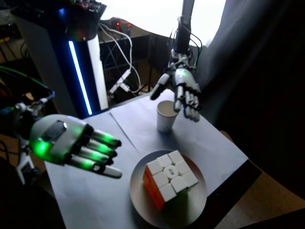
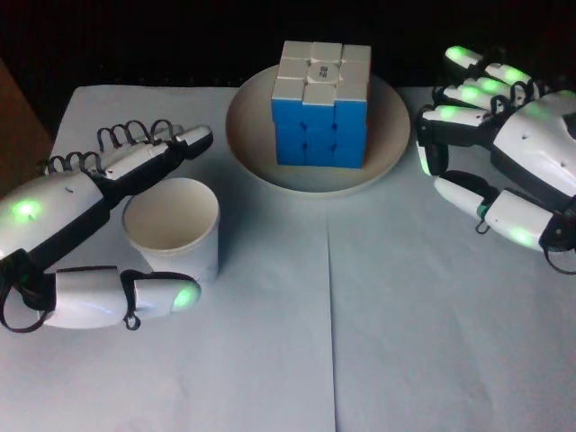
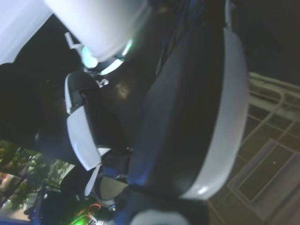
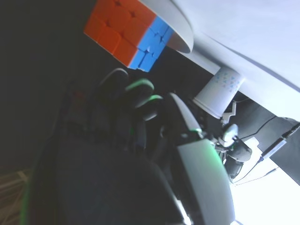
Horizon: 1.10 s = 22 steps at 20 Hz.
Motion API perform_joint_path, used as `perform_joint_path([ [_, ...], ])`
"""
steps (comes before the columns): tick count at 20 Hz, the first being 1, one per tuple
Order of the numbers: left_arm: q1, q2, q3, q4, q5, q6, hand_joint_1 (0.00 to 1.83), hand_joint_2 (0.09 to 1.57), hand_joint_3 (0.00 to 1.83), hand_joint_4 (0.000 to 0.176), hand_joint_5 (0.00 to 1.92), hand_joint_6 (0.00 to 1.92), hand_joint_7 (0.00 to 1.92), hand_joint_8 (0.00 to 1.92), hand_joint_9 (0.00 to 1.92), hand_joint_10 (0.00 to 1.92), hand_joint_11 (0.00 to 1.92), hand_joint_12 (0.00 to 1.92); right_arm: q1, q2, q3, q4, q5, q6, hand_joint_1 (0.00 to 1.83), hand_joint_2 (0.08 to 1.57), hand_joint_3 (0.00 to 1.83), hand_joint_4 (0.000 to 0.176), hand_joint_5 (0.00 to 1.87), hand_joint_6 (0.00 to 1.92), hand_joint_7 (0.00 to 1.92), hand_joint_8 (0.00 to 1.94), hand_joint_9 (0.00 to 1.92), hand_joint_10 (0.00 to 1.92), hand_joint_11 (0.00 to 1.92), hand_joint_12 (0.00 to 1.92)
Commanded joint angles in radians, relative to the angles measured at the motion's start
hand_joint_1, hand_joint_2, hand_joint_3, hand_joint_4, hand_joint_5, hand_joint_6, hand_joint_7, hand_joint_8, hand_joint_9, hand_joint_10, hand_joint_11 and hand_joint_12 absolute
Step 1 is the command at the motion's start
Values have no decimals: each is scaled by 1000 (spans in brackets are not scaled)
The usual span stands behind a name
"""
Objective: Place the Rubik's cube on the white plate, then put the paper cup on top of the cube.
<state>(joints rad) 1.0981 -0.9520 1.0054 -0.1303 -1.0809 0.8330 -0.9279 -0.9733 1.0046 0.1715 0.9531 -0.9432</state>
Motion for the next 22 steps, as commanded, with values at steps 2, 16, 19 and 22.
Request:
perform_joint_path([
  [2, -15, -11, 11, -4, -103, -5, 777, 1007, 3, 112, 121, 9, 121, 5, 109, 25, 0, 967, 4, 2, -2, -7, 127, 2, 794, 1437, 1, 0, 432, 1793, 234, 1493, 202, 1665, 0, 1919],
  [16, -50, -52, 52, -4, -71, -27, 982, 1140, 0, 56, 262, 928, 330, 656, 165, 876, 0, 1423, 3, 2, -3, -6, 127, 2, 808, 1428, 0, 0, 445, 1773, 247, 1428, 222, 1617, 0, 1921],
  [19, -70, -33, 49, 11, -85, -37, 1013, 1118, 0, 49, 242, 914, 195, 1103, 91, 1381, 0, 1765, -1, 10, -9, -6, 127, 2, 805, 1432, 0, 0, 441, 1778, 245, 1461, 218, 1693, 70, 1921],
  [22, -109, -11, 60, 46, -78, -75, 940, 1139, 1, 93, 179, 853, 215, 624, 79, 886, 0, 1383, -3, 13, -11, -5, 127, 2, 844, 1439, 1, 0, 431, 1787, 251, 1412, 230, 1611, 110, 1914],
])
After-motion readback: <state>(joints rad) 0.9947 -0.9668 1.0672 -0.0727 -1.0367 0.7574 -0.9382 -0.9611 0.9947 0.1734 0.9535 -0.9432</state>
